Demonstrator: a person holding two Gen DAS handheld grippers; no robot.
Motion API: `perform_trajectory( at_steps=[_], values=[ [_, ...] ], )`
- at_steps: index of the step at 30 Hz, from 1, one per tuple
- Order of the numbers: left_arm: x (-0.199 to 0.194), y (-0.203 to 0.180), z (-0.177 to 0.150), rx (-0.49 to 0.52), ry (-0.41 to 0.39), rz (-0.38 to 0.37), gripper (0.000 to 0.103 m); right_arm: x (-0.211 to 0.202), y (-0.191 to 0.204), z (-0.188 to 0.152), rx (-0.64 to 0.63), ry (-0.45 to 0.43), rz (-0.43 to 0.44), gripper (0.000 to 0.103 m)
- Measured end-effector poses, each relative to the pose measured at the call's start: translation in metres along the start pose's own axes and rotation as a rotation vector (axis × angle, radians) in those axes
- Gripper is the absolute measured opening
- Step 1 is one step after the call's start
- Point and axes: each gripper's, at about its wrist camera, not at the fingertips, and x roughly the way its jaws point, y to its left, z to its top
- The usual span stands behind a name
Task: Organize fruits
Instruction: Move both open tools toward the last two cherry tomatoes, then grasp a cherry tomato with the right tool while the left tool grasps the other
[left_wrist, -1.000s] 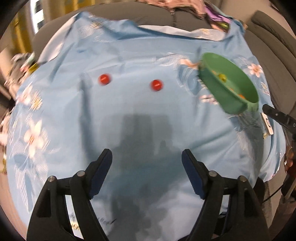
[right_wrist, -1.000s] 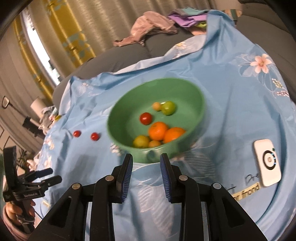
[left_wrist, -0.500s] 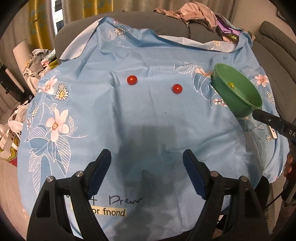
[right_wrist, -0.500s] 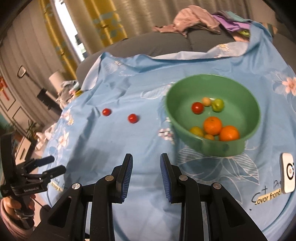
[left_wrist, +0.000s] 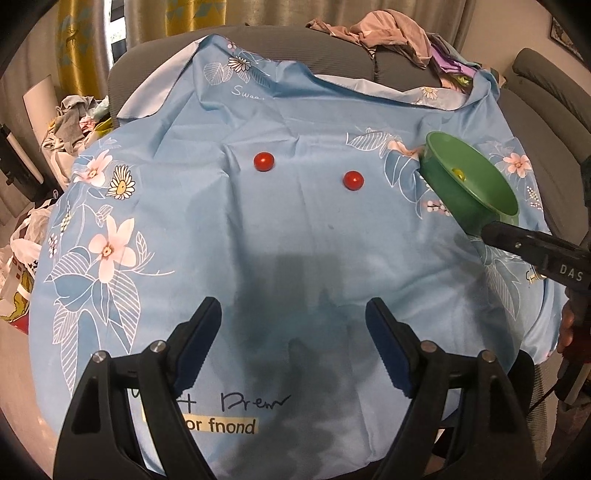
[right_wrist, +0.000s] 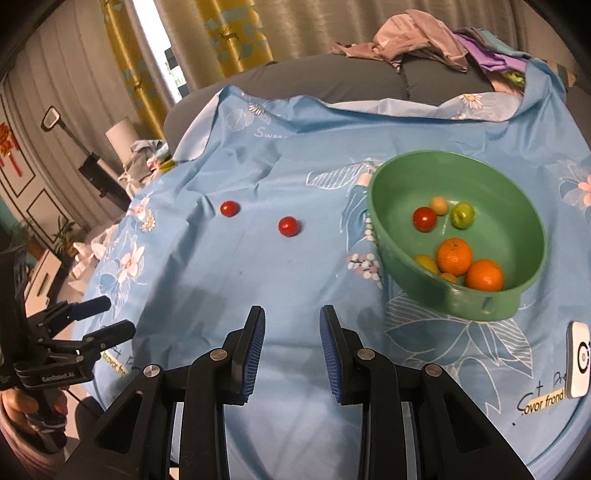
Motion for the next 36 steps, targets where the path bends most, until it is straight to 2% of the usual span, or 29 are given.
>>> perform_trajectory(
  at_steps=[7, 11, 22, 30, 36],
  values=[
    [0.008, 0.009, 0.007, -0.001, -0.002, -0.015, 0.081, 0.021, 0.012, 0.01, -0.03, 0.029, 0.005, 0.031],
    [0.016, 0.014, 0.023, 0.009, -0.025, -0.026, 0.081, 0.038, 0.016, 0.022, -0.048, 0.033, 0.001, 0.031],
    [0.065, 0.033, 0.081, 0.023, -0.032, -0.052, 0.081, 0.128, 0.019, 0.069, -0.103, 0.103, -0.067, 0.031],
    [0.117, 0.038, 0.123, 0.018, 0.029, -0.027, 0.081, 0.171, 0.015, 0.085, -0.133, 0.171, -0.109, 0.031],
    [0.153, 0.039, 0.139, 0.001, 0.084, 0.003, 0.079, 0.176, 0.015, 0.091, -0.154, 0.158, -0.099, 0.027]
  ],
)
